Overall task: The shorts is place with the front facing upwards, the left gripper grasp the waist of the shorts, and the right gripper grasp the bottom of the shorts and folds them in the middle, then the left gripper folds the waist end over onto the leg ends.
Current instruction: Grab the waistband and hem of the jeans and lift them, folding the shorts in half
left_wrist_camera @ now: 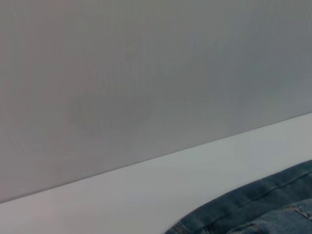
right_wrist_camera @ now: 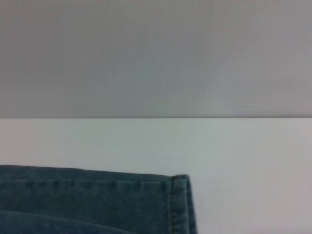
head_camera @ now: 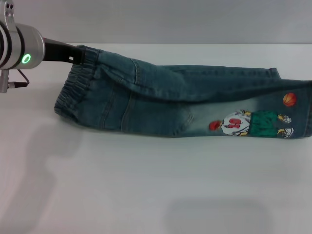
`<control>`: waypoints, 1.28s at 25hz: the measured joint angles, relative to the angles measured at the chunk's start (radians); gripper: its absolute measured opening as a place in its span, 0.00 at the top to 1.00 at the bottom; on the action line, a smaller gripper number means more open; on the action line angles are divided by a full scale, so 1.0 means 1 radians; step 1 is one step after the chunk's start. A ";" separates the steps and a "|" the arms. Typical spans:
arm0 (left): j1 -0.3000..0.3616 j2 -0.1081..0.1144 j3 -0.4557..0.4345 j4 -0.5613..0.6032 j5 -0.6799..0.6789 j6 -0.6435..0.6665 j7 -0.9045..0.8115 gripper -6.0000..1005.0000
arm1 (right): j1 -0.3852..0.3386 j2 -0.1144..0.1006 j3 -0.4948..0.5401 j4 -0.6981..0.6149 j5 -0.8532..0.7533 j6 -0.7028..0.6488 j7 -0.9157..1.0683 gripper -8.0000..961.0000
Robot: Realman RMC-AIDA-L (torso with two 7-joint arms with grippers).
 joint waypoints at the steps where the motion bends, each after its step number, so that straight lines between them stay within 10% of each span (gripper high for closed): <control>1: 0.000 0.000 0.000 0.000 0.000 0.000 0.000 0.97 | 0.001 0.000 0.004 -0.001 -0.009 -0.003 0.000 0.99; 32: -0.030 -0.002 -0.001 0.057 -0.005 0.085 0.000 0.96 | 0.061 0.005 0.094 -0.092 -0.022 -0.097 -0.029 0.99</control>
